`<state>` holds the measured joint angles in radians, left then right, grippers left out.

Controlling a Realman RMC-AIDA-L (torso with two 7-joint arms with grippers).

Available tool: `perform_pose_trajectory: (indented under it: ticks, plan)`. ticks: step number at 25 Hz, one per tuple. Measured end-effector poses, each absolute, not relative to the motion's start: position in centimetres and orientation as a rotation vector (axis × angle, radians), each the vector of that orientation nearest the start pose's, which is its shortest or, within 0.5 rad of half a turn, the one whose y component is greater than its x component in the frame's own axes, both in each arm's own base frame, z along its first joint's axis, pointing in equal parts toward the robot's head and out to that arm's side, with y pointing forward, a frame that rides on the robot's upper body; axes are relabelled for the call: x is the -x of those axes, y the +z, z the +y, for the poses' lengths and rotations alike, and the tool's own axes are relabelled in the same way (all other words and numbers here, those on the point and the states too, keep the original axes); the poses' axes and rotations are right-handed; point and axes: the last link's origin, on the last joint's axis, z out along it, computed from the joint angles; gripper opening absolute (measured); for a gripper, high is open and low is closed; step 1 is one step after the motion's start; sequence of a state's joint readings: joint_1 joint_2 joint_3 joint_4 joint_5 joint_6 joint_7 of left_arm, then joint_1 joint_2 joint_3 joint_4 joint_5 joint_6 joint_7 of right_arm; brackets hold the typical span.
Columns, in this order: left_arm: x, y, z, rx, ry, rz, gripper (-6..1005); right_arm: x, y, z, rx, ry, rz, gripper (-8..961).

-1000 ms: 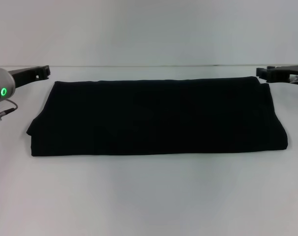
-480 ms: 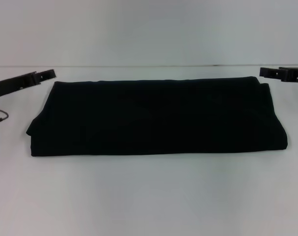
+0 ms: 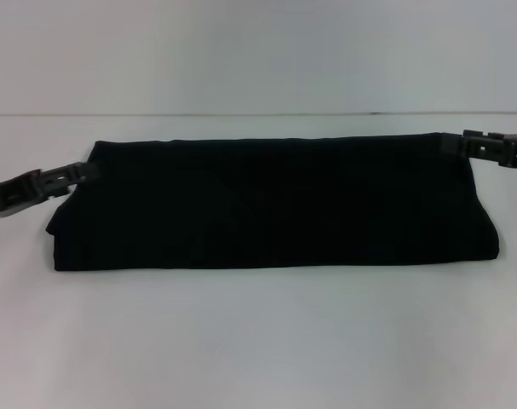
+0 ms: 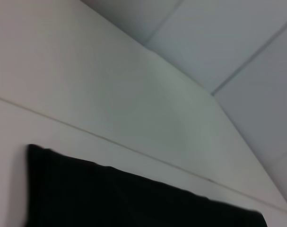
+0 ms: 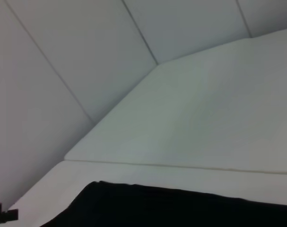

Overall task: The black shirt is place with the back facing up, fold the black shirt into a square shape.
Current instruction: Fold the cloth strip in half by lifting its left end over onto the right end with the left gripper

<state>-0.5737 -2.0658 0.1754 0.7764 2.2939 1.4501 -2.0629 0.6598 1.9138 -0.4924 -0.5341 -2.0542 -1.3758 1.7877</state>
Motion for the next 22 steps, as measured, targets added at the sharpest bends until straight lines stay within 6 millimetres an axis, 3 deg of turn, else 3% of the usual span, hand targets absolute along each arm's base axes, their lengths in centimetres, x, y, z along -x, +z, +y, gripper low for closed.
perform_pose_trajectory:
  ticks: [8, 22]
  plan:
    - [34.5, 7.4, 34.0, 1.879, -0.788, -1.537, 873, -28.3, 6.3, 40.2, 2.311, 0.675, 1.122, 700]
    - [35.5, 4.8, 34.9, 1.922, -0.570, -1.469, 874, -28.6, 5.9, 40.5, 2.284, 0.658, 1.145, 700]
